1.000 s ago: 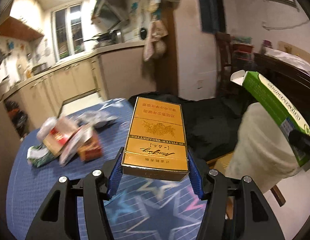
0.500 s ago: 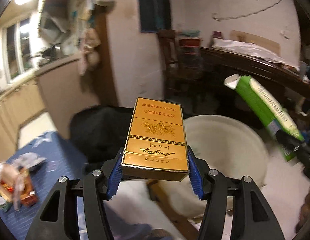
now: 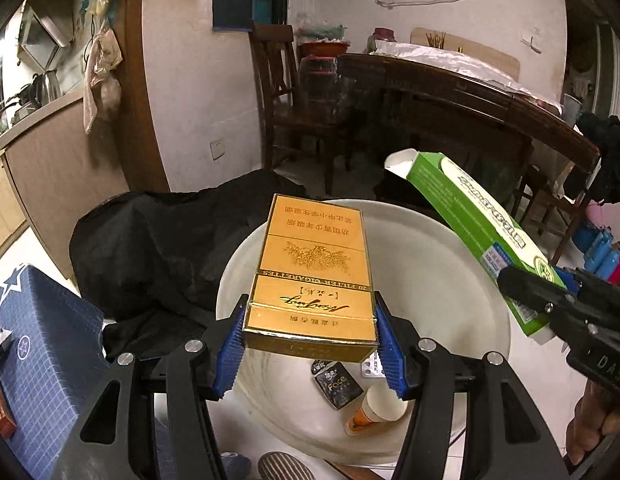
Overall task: Collect trash
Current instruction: 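Carry the gold box and green box over the white bucket with both tools, then open both tools to drop the gold box and green box into the bucket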
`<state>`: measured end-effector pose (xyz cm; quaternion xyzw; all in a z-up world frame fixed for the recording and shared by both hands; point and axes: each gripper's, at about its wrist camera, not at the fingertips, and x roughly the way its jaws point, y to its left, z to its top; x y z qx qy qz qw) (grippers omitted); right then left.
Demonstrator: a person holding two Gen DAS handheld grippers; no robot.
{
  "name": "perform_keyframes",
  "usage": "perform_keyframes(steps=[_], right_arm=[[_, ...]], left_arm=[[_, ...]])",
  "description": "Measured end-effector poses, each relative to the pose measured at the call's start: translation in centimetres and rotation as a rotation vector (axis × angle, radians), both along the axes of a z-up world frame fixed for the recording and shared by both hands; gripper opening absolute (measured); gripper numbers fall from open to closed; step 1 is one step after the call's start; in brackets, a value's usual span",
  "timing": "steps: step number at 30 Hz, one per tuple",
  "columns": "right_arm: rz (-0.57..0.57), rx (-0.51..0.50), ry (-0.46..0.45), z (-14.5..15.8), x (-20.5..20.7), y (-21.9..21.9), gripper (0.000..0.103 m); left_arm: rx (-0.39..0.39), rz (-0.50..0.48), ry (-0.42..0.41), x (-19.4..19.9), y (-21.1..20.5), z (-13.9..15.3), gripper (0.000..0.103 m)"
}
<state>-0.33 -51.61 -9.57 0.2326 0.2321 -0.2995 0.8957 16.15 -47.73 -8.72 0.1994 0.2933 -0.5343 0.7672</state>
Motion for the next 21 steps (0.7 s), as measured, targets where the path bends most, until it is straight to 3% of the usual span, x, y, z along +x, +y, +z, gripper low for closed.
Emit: perform_keyframes(steps=[8, 12, 21], right_arm=[[0.008, 0.007, 0.015, -0.6, 1.2, -0.4, 0.041], [-0.003, 0.009, 0.044, -0.7, 1.7, -0.8, 0.049], [0.0, 0.02, 0.034, -0.7, 1.3, -0.4, 0.049]], left_arm=[[0.008, 0.008, -0.001, 0.7, 0.2, -0.7, 0.061], [0.013, 0.011, -0.006, 1.1, 0.2, -0.9, 0.072], [-0.011, 0.037, -0.005, 1.4, 1.8, -0.5, 0.072]])
